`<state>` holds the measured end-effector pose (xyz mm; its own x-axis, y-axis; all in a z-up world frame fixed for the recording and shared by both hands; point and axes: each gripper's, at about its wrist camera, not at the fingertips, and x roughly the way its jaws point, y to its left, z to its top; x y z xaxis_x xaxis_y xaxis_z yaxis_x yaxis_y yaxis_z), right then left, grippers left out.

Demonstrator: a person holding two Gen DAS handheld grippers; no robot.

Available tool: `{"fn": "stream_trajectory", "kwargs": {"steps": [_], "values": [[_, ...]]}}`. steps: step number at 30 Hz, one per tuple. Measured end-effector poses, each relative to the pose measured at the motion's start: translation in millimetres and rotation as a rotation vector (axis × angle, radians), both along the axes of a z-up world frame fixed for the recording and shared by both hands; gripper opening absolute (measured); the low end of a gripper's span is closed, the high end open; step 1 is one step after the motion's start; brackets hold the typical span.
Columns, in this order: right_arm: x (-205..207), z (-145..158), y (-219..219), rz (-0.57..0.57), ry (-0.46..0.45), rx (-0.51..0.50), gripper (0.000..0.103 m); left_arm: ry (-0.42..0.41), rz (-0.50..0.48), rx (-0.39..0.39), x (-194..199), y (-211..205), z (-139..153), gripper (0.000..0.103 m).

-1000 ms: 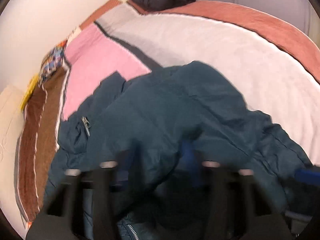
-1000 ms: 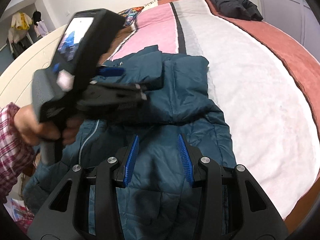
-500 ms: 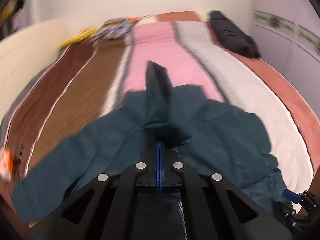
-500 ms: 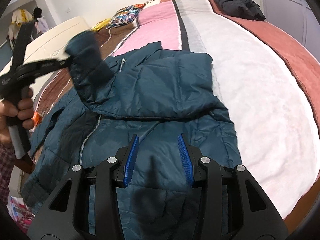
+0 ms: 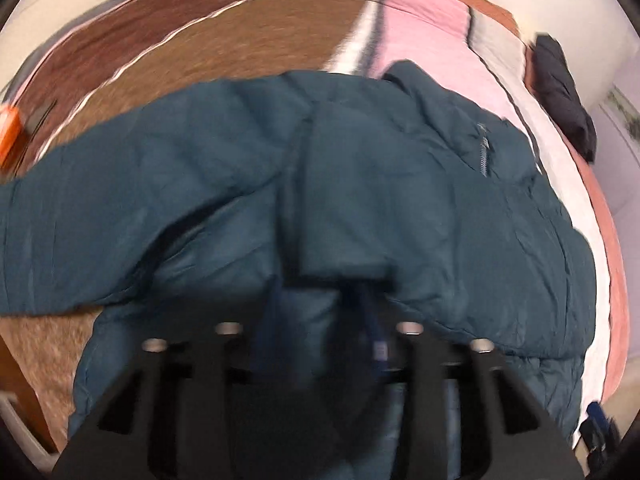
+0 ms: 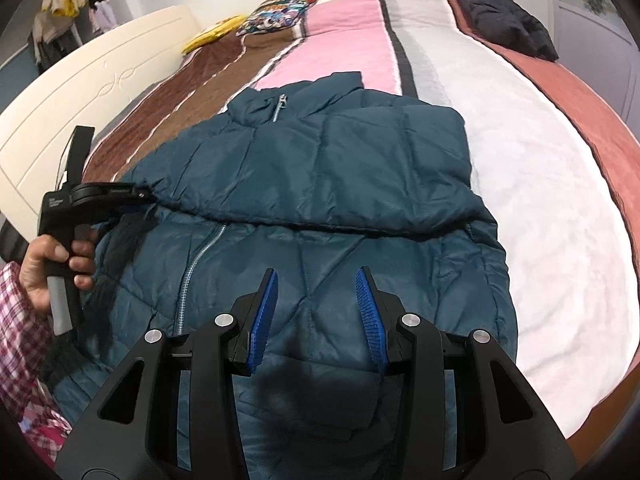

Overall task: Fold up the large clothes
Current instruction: 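Grasp the other sleeve with the left tool and lift it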

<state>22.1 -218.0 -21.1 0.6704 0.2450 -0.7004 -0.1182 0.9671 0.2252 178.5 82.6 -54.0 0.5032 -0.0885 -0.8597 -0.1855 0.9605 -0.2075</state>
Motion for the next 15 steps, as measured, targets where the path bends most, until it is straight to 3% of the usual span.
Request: {"fn": "stream_trajectory", "kwargs": {"steps": [3, 7, 12, 15], "values": [[1.8, -1.6, 4.5, -0.002, 0.007, -0.004, 0.041, -0.014, 0.040, -0.021, -9.8, 14.6, 7.2, 0.044], [5.1, -3.2, 14.8, 0.010, 0.012, -0.010, 0.041, -0.113, 0.072, 0.006, -24.1, 23.6, 29.3, 0.044], [5.2, -1.8, 36.4, 0.046, 0.015, -0.036, 0.041, -0.208, -0.045, 0.068, -17.0, -1.3, 48.1, 0.034], [2.3, -0.5, 45.7, 0.059, 0.014, -0.053, 0.041, -0.169, -0.094, 0.100, 0.0, -16.8, 34.8, 0.028]]}}
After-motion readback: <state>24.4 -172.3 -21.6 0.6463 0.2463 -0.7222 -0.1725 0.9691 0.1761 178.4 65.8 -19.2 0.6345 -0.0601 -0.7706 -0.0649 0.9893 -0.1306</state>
